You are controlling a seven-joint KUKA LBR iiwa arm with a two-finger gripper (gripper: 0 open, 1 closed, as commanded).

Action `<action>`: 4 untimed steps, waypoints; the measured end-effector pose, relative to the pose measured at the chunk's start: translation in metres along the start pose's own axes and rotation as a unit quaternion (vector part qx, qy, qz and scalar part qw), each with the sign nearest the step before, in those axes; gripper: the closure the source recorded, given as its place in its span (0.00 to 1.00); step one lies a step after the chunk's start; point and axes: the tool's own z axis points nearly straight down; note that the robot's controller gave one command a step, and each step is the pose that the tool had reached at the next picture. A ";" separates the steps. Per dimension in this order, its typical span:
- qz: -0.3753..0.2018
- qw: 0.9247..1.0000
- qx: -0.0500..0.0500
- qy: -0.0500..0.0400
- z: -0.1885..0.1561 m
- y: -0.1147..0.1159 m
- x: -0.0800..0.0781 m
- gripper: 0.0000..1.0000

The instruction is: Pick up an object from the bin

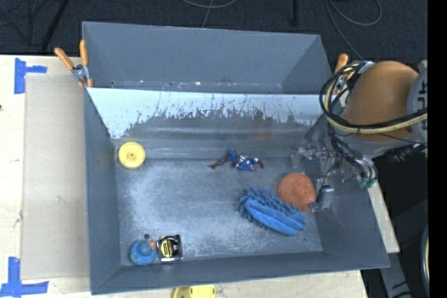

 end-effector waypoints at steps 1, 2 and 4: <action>0.021 1.000 -0.001 0.001 0.041 0.003 0.011 0.00; 0.015 1.000 -0.001 0.001 0.051 0.007 0.019 1.00; 0.024 1.000 -0.001 0.001 -0.078 0.028 0.023 1.00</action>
Offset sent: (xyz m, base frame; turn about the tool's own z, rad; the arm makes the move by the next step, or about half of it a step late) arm -0.0201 0.0041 -0.0504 0.0319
